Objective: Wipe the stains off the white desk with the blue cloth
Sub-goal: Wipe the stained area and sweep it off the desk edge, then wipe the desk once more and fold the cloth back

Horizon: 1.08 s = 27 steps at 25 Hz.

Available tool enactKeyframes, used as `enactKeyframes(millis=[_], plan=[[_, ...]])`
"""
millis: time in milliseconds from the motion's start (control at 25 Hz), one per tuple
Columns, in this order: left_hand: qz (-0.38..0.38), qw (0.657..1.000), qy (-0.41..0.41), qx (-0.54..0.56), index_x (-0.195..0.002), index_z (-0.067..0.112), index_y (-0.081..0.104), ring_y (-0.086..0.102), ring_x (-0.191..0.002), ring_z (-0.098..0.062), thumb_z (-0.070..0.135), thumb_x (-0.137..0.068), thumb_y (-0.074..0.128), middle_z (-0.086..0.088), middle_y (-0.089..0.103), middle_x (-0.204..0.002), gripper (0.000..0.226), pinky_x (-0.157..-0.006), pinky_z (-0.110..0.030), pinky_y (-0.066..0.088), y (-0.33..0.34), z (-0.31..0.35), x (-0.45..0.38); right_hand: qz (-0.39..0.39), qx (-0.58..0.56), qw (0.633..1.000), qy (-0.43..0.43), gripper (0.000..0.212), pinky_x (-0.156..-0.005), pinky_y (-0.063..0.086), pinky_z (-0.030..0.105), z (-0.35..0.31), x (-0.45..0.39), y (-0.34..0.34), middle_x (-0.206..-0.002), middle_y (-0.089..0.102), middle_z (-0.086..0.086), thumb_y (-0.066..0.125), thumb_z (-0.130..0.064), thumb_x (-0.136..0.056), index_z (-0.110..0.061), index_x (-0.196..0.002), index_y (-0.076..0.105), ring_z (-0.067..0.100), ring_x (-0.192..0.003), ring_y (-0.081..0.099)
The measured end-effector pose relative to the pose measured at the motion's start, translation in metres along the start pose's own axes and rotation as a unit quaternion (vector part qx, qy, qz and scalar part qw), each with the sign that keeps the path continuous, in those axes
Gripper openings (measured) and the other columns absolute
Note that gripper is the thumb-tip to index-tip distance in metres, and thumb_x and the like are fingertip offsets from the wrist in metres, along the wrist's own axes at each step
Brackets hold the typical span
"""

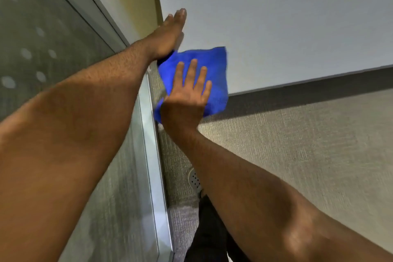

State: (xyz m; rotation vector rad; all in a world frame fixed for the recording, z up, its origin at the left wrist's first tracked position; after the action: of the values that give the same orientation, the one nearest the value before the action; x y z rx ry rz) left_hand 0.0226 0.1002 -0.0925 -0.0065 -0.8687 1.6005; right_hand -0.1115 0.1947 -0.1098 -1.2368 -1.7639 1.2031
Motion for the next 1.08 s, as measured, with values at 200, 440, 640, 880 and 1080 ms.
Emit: enactKeyframes(millis=[200, 440, 640, 880, 1080], plan=[[0.031, 0.999, -0.006, -0.030, -0.158, 0.021, 0.014, 0.002, -0.154, -0.019, 0.045, -0.106, 0.015, -0.001, 0.006, -0.167, 0.057, -0.125, -0.039, -0.001, -0.005, -0.005, -0.005, -0.094, 0.051, 0.980, -0.167, 0.060, -0.120, 0.007, 0.047, 0.050, -0.025, -0.020, -0.162, 0.013, 0.001, 0.031, -0.050, -0.095, -0.030, -0.150, 0.024, 0.025, -0.149, 0.006], [0.074, 0.997, 0.012, 0.016, -0.158, 0.020, 0.013, -0.003, -0.154, -0.015, 0.048, -0.106, 0.016, 0.003, 0.002, -0.167, 0.059, -0.126, -0.039, -0.001, 0.014, -0.012, -0.011, -0.089, 0.118, 0.987, -0.070, 0.063, -0.120, 0.003, 0.050, 0.183, -0.089, -0.076, -0.163, 0.005, -0.002, 0.016, -0.061, -0.094, -0.035, -0.151, 0.011, 0.025, -0.149, 0.002], [0.072, 0.986, 0.016, -0.146, -0.158, 0.021, 0.002, -0.017, -0.152, -0.015, 0.071, -0.094, 0.021, 0.006, -0.012, -0.166, 0.083, -0.118, -0.031, -0.009, 0.021, -0.019, -0.016, -0.083, 0.120, 0.988, 0.046, 0.082, -0.118, -0.002, 0.055, 0.219, -0.140, -0.093, -0.163, -0.004, -0.002, 0.007, -0.082, -0.082, -0.039, -0.151, 0.001, 0.026, -0.149, -0.006], [0.082, 0.988, -0.031, -0.129, -0.157, 0.026, -0.008, -0.027, -0.147, -0.009, 0.079, -0.089, 0.017, 0.014, -0.021, -0.163, 0.090, -0.118, -0.032, -0.013, 0.031, -0.010, -0.015, -0.078, 0.126, 0.989, 0.018, 0.097, -0.113, -0.007, 0.064, 0.171, -0.165, -0.076, -0.163, -0.008, 0.004, 0.003, -0.092, -0.069, -0.039, -0.150, -0.002, 0.033, -0.148, -0.010], [0.079, 0.986, -0.052, -0.140, -0.157, 0.028, -0.007, -0.024, -0.148, -0.010, 0.066, -0.098, 0.016, 0.014, -0.021, -0.163, 0.073, -0.124, -0.044, -0.006, 0.032, -0.005, -0.012, -0.077, 0.143, 0.985, -0.054, 0.093, -0.113, -0.007, 0.063, 0.154, -0.196, -0.064, -0.163, -0.009, 0.004, 0.001, -0.090, -0.072, -0.040, -0.150, -0.002, 0.033, -0.148, -0.011]])
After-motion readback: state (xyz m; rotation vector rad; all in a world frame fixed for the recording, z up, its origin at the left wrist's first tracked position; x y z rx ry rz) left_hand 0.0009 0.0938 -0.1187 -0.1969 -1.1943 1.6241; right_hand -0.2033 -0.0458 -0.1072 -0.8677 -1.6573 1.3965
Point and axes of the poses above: each hand's wrist, its own x-axis away from the middle knuckle, its own y-axis out of the palm, z = x × y, the point moved 3 cm from there along -x, towards the middle knuckle
